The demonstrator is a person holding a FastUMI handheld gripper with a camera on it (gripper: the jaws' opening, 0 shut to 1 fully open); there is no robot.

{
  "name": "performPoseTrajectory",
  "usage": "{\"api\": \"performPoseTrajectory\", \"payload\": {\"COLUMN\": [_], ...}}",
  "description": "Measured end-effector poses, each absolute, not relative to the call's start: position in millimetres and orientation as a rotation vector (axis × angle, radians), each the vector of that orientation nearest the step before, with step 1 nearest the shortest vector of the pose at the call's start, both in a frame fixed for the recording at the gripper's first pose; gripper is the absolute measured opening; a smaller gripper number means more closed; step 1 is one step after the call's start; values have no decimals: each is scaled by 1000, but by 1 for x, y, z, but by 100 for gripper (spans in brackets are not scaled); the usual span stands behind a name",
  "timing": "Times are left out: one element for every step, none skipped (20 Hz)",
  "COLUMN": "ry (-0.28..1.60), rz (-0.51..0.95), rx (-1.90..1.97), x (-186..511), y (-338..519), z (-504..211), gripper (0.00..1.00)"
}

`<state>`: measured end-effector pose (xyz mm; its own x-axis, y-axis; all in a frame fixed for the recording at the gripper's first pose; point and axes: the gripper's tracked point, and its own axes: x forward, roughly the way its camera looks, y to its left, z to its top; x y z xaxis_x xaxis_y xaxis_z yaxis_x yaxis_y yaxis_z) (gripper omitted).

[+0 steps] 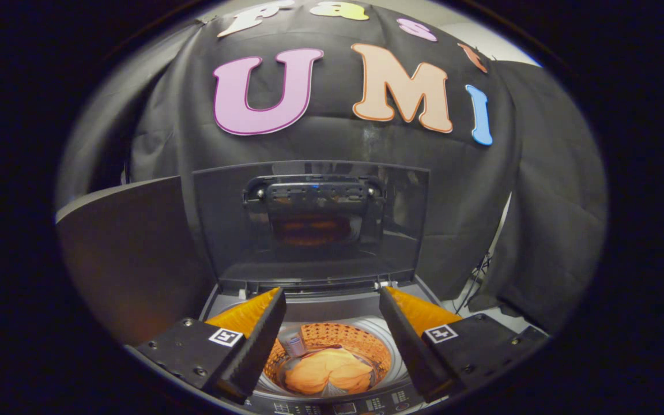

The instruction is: Put the clothes into the washing machine and then close the washing machine lid.

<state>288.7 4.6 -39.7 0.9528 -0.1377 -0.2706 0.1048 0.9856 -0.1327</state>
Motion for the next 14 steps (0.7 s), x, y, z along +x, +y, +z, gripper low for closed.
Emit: {"api": "performPoseTrajectory", "payload": {"ry": [278,272,268,263,261,254,247,237,221,208,193,178,168,158], "rz": [-115,-100,-94,-92,-89,-91,-91,-89,-88,-86,-80,-72,-60,-51], "rx": [-119,-117,-123,-131,-136,-138,-137,-137,-140,-143,-145,-147,-150,-154], "x": [288,287,288,289,289,290,291,292,293,295,296,297,298,299], "y": [6,9,10,10,10,9,8,8,8,8,9,10,13,15], "z": [-37,-32,-29,-22,-15,-6,3,14,25,36,48,58,68,76], "gripper": [99,99,99,99,98,98,98,97,97,97,97,97,97,97]}}
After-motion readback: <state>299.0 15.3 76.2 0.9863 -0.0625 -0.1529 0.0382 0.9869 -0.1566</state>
